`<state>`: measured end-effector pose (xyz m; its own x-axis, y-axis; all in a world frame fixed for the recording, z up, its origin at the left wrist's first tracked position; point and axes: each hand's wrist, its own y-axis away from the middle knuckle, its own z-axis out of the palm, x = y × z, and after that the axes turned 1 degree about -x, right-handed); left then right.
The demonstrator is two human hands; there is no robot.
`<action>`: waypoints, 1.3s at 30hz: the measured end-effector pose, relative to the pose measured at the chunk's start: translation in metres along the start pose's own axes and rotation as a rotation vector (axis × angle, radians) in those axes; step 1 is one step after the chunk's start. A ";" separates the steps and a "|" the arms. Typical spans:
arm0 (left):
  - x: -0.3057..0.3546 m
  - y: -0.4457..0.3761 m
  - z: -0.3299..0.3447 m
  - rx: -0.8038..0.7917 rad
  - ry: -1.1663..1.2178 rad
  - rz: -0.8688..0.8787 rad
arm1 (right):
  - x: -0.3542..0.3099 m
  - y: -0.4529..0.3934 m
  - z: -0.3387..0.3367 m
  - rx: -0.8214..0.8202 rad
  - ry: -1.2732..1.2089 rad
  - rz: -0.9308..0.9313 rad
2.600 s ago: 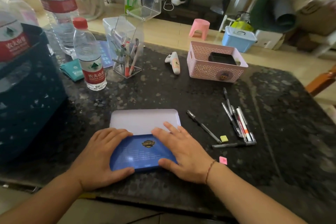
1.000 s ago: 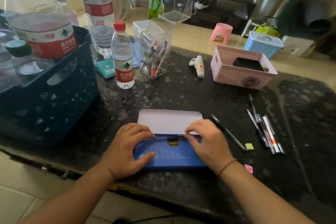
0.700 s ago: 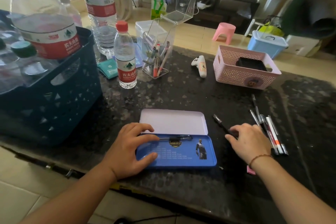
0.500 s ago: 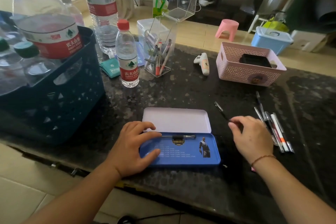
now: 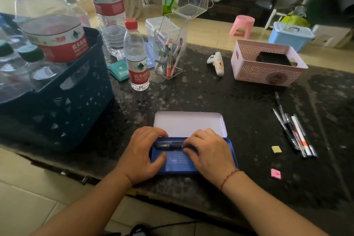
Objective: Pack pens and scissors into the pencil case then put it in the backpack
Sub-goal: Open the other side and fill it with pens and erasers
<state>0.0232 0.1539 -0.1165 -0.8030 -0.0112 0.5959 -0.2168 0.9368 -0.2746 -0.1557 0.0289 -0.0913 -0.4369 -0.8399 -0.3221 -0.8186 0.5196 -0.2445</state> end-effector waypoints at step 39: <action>-0.002 0.002 0.002 0.026 -0.017 0.052 | 0.026 0.020 -0.038 -0.095 0.112 -0.034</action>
<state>0.0231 0.1549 -0.1200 -0.8226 0.0312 0.5678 -0.1887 0.9270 -0.3243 -0.1975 0.0113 -0.0701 -0.4427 -0.8717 -0.2101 -0.8630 0.4778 -0.1641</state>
